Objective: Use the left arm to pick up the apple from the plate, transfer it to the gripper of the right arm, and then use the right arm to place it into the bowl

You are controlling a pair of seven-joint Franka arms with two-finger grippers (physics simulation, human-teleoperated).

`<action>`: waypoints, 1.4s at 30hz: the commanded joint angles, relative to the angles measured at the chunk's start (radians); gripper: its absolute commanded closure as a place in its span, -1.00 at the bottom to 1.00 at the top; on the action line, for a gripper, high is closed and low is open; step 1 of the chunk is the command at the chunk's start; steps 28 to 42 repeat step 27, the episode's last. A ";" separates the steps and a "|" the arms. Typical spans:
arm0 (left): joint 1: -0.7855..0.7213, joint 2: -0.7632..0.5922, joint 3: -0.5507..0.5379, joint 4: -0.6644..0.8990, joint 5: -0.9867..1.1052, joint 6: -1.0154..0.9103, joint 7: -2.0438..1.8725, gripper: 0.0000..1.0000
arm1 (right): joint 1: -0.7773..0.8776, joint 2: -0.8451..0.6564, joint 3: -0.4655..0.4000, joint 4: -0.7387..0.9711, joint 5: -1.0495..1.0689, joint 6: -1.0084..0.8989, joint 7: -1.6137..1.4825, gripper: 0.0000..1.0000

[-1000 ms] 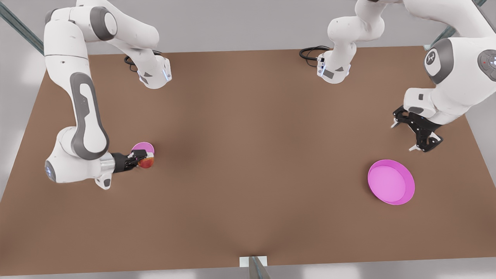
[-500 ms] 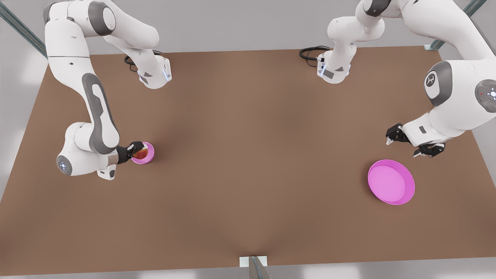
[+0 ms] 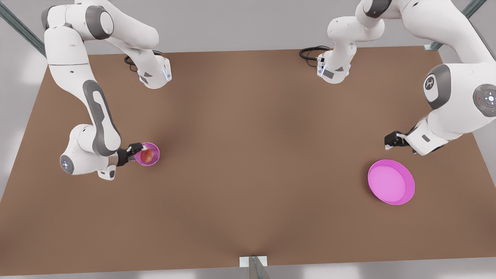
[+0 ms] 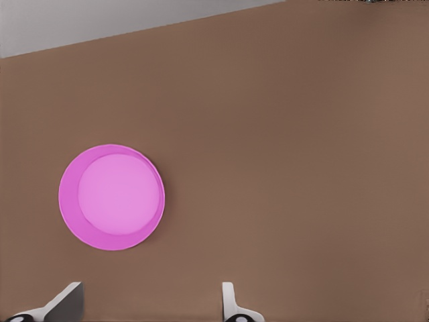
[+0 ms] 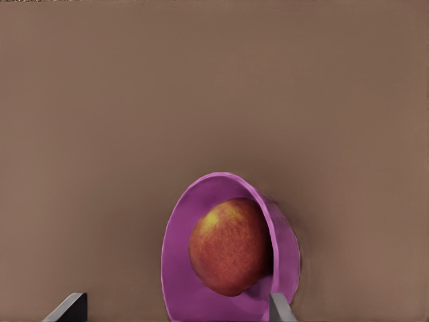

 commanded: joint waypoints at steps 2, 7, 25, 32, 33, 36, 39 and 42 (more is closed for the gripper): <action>0.000 0.000 0.000 0.001 0.001 0.000 -0.240 -1.00 | -0.005 0.001 -0.001 0.021 0.001 0.008 -0.086 -1.00; -0.001 0.000 0.000 0.001 0.001 0.000 -0.240 -1.00 | 0.009 -0.007 0.006 0.308 -0.125 -0.109 -0.001 -1.00; -0.007 0.007 -0.002 0.010 0.001 0.011 -0.260 -1.00 | 0.176 -0.124 -0.011 0.758 -0.355 -0.520 0.657 -1.00; -0.010 0.007 -0.006 0.008 -0.001 0.012 -0.250 -1.00 | 0.174 -0.124 -0.003 0.758 -0.352 -0.521 0.655 -1.00; -0.010 0.007 -0.006 0.008 -0.001 0.012 -0.250 -1.00 | 0.174 -0.124 -0.003 0.758 -0.352 -0.521 0.655 -1.00; -0.010 0.007 -0.006 0.008 -0.001 0.012 -0.250 -1.00 | 0.174 -0.124 -0.003 0.758 -0.352 -0.521 0.655 -1.00; -0.010 0.007 -0.006 0.008 -0.001 0.012 -0.250 -1.00 | 0.174 -0.124 -0.003 0.758 -0.352 -0.521 0.655 -1.00; -0.010 0.007 -0.006 0.008 -0.001 0.012 -0.250 -1.00 | 0.174 -0.124 -0.003 0.758 -0.352 -0.521 0.655 -1.00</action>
